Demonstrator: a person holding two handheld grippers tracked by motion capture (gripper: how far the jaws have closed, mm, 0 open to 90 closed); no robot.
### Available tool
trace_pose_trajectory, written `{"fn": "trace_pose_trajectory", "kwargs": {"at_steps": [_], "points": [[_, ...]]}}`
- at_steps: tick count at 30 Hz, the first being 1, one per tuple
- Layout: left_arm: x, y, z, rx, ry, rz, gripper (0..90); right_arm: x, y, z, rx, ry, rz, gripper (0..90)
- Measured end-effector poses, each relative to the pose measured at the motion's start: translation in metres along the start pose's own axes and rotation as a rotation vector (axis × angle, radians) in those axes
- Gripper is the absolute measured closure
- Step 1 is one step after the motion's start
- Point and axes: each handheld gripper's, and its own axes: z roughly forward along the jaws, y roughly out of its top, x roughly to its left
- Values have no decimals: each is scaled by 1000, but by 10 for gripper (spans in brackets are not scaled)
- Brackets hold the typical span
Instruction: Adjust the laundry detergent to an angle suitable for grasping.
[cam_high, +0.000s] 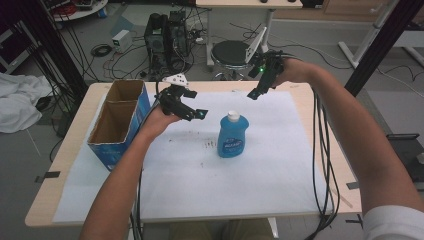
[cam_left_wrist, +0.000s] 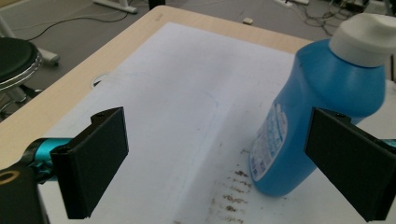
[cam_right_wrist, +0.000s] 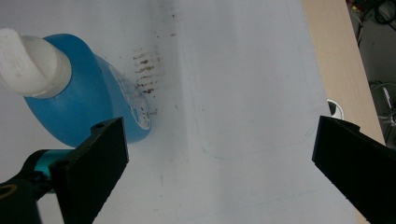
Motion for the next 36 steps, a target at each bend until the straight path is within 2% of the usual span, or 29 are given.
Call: {"fn": "trace_pose_trajectory", "kwargs": {"at_steps": [2,4,13,14,16,18,19,21,24,25,26,30,36], "points": [[-2,-1,1,-13,-6,-1,64,0,0,0,1,0,2,26],[-7,-5,2,-33,-30,2,65,0,0,0,1,0,2,26],[-18,-6,6,-50,-94,38,64,1,-1,-2,-2,-2,3,26],[-20,-7,6,-53,-107,24,64,1,-1,-2,-2,-1,4,26],[-23,-9,7,-58,-112,25,64,2,-1,-3,-3,-4,15,26],[-26,-12,8,-65,-120,18,64,1,-1,-3,-15,-2,1,26],[-27,-14,8,-64,-127,31,64,1,-1,-3,-19,-2,0,26],[-30,-16,9,-72,-128,18,64,1,0,-3,-19,-1,1,26],[-32,-20,12,-64,-136,24,64,2,1,-2,-11,1,4,26],[-34,-21,14,-71,-140,12,64,2,1,-1,-15,3,-3,26],[-35,-21,15,-65,-139,23,64,2,1,0,-16,4,-4,26],[-43,-23,22,-79,-154,16,64,1,2,2,-11,10,-12,26],[-53,-28,33,-94,-141,6,64,2,3,3,-4,14,1,26]]}}
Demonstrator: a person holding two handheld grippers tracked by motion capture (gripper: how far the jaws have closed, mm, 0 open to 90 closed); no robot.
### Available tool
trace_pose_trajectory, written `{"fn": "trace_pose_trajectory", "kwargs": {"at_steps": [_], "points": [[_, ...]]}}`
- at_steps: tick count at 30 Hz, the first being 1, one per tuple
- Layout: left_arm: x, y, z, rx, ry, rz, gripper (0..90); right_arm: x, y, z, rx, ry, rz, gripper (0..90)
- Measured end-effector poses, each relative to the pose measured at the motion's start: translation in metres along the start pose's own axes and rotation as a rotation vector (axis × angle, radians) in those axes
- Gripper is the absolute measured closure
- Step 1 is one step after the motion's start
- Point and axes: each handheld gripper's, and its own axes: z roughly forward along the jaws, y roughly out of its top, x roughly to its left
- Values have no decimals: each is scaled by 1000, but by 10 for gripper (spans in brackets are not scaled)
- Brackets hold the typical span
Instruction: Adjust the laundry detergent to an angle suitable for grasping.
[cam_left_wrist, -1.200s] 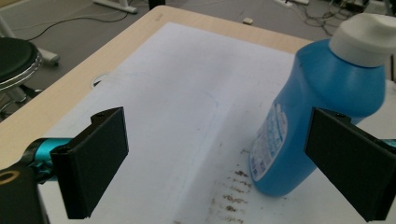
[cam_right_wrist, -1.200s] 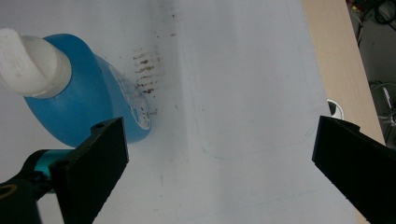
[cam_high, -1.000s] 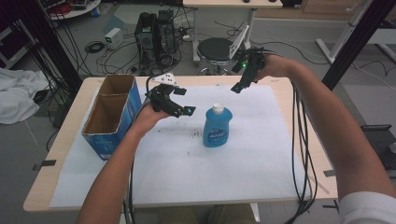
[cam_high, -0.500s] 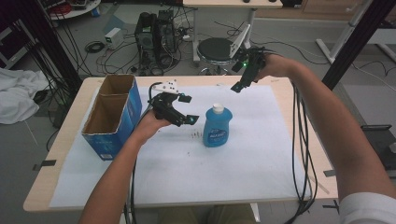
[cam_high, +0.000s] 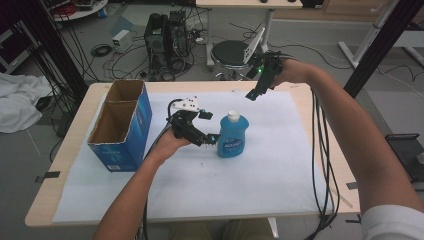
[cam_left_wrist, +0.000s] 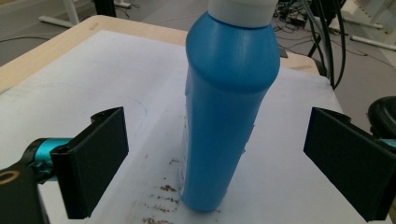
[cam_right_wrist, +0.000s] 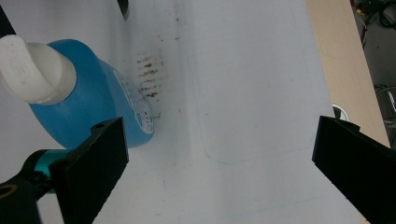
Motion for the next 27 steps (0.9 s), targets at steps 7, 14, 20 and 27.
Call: {"fn": "trace_pose_trajectory", "kwargs": {"at_steps": [7,14,20,27], "points": [[-5,-4,11,-30,16,-18,65,0,1,2,-3,6,-9,26],[-10,-4,25,-17,0,-16,65,1,2,1,-8,6,-11,26],[-11,-6,34,-10,-5,-24,64,1,3,1,-7,4,-9,26],[-10,-7,46,-16,19,-29,64,0,2,0,-14,1,-10,26]]}}
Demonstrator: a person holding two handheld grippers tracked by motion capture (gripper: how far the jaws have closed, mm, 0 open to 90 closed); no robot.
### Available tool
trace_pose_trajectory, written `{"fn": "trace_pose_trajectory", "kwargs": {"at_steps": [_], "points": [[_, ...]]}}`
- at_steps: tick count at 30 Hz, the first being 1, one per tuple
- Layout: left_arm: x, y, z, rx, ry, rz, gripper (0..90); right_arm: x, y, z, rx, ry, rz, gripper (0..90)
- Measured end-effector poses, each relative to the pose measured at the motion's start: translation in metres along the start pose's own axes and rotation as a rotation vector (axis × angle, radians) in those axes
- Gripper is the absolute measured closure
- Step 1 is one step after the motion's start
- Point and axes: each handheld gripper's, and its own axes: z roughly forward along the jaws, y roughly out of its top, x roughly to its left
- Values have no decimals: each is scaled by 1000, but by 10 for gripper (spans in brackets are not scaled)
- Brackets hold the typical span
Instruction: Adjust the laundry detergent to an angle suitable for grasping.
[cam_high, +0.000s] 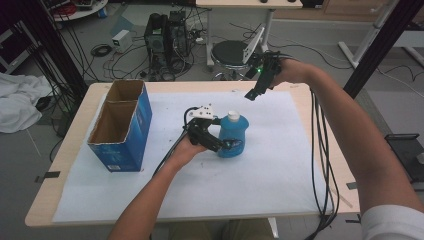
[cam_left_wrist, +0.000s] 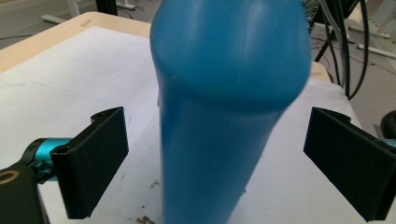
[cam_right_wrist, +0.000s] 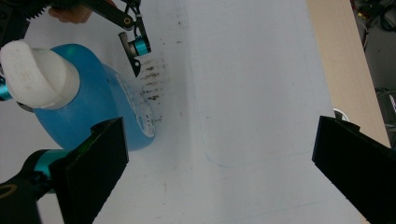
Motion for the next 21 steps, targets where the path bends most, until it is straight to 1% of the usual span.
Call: {"fn": "trace_pose_trajectory", "kwargs": {"at_steps": [3,5,6,8,11,13,14,15,18,19,21], "points": [[1,0,2,-2,1,-6,65,0,0,0,-4,-1,-2,26],[2,-2,5,7,-4,2,64,0,0,0,-5,-1,-2,26],[1,-3,9,-3,-15,-17,64,0,0,0,-3,-2,7,26],[1,-4,12,-3,-13,-18,65,0,0,0,-6,-3,0,26],[1,-4,14,-7,-10,-19,65,-1,0,0,-9,-5,1,26],[1,-6,19,-9,-14,-22,65,-1,1,0,-8,0,-2,26],[1,-6,20,0,-14,-20,65,-1,1,1,-8,-1,-2,26],[1,-7,21,0,-13,-22,64,-1,1,1,-10,-2,-2,26],[2,-8,22,0,-8,-25,65,-2,0,0,-6,-2,4,26],[3,-8,22,-13,-6,-26,65,-2,0,0,-6,-2,5,26],[3,-8,21,-20,0,-28,81,-1,0,0,-7,-2,3,26]]}}
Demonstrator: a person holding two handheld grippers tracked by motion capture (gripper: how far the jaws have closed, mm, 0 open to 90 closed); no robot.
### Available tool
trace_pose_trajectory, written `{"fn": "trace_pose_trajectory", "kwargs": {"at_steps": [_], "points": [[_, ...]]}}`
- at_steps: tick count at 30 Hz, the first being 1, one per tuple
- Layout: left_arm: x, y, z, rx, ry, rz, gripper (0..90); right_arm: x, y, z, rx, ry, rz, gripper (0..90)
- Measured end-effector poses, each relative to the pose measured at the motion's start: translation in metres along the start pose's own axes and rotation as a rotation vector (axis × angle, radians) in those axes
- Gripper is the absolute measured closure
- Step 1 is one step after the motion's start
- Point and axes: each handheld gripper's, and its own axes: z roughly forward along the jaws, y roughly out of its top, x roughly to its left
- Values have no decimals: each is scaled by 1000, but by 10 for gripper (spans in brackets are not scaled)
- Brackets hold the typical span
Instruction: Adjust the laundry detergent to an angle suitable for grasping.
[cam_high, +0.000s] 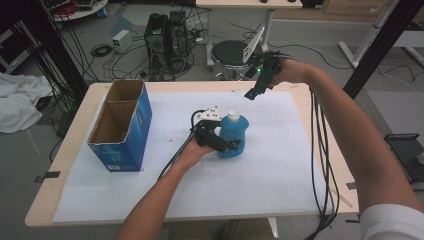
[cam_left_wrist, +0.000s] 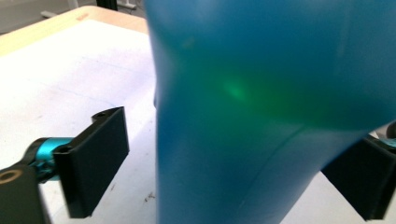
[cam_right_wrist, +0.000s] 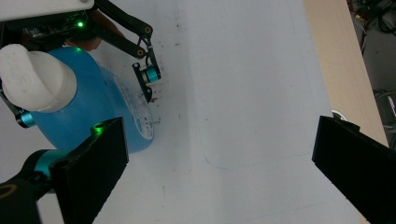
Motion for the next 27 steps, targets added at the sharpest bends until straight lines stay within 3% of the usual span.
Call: {"fn": "trace_pose_trajectory", "kwargs": {"at_steps": [7,27], "points": [[1,-1,-1,-8,-9,20,144,0,1,0,2,-1,-4,26],[2,0,-4,-47,7,15,263,1,1,0,-3,0,-3,26]]}}
